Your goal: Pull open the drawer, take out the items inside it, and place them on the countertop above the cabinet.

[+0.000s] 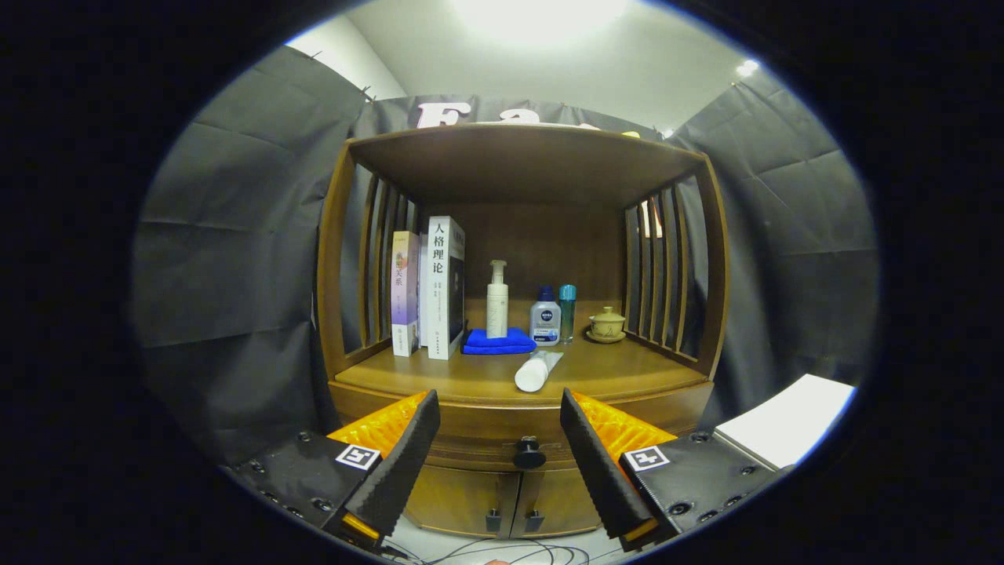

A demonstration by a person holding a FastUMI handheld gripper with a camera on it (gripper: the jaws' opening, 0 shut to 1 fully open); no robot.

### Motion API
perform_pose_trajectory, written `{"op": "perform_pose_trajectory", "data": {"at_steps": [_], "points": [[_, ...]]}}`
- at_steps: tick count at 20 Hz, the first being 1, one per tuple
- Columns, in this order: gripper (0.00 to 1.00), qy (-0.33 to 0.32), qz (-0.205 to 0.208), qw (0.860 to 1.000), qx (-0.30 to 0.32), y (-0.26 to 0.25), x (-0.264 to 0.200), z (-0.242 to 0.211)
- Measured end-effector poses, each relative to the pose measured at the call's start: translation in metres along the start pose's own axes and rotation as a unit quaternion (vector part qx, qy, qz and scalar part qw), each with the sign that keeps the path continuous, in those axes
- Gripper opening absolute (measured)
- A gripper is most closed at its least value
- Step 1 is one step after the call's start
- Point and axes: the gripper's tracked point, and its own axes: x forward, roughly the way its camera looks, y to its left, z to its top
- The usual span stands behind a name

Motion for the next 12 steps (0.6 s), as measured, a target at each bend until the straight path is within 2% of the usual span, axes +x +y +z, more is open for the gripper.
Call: {"op": "perform_pose_trajectory", "data": {"at_steps": [12], "points": [[0.97, -0.006, 0.009, 1.0, -0.014, 0.005, -0.019, 0.004]]}}
